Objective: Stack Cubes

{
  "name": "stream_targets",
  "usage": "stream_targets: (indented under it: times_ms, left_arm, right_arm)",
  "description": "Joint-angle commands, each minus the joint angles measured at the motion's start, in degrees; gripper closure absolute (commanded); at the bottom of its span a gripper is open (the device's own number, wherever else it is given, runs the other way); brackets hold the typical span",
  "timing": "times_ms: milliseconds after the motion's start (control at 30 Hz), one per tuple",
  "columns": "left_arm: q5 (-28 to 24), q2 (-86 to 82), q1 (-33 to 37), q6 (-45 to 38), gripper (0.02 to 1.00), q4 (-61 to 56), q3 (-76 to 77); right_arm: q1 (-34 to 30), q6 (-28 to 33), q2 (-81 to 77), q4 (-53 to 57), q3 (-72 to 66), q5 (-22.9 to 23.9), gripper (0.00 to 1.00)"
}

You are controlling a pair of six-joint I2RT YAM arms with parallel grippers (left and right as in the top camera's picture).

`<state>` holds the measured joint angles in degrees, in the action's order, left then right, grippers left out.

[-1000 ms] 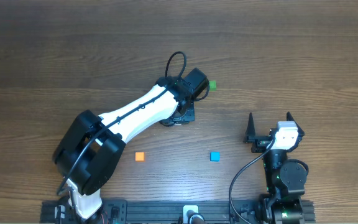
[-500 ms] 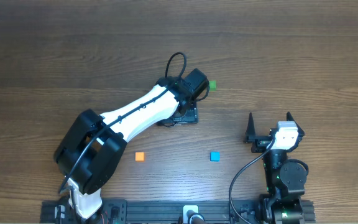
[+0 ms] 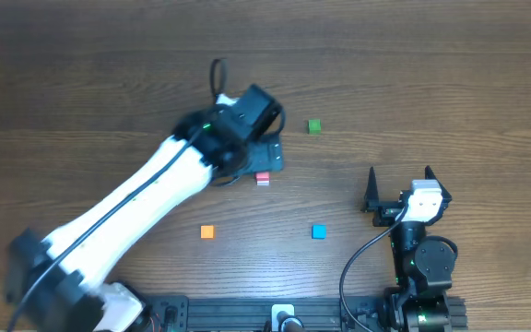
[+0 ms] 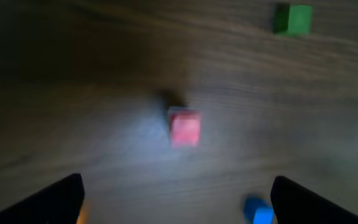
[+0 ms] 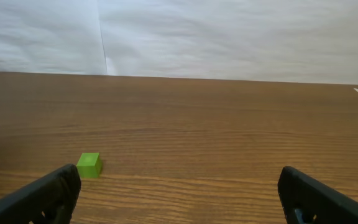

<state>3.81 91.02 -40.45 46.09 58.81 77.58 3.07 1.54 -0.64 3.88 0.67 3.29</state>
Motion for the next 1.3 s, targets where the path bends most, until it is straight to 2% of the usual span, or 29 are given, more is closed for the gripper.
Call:
stream_targets:
  times_ms: [33,200,400,600,1300]
  left_arm:
    - [2.82,-5.68,-2.71,-1.05,0.064,5.77,-3.69]
    - [3.34,-12.61,-4.48,0.92,0.060,-1.66,-21.31]
    - [-0.15,-17.73,-0.02,0.74,0.115,-12.09,-36.20]
    - [-0.13,-17.49,1.36,-3.63,0.106,-14.75,-39.19]
    - [-1.68,-11.13,1.29,-3.65,0.159,-18.51,-42.01]
  right_arm:
    - [-0.24,-0.17,0.31,0.15,-0.37,-0.48,0.009]
    - [-0.24,-0.17,0.31,0.15,-0.37,-0.48,0.007]
    - [-0.24,-0.17,0.31,0.15,-0.37,-0.46,0.009]
    - [-0.24,-0.17,0.31,0.15,-0.37,-0.48,0.009]
    - [-0.24,-0.17,0.31,0.15,-0.37,-0.48,0.007]
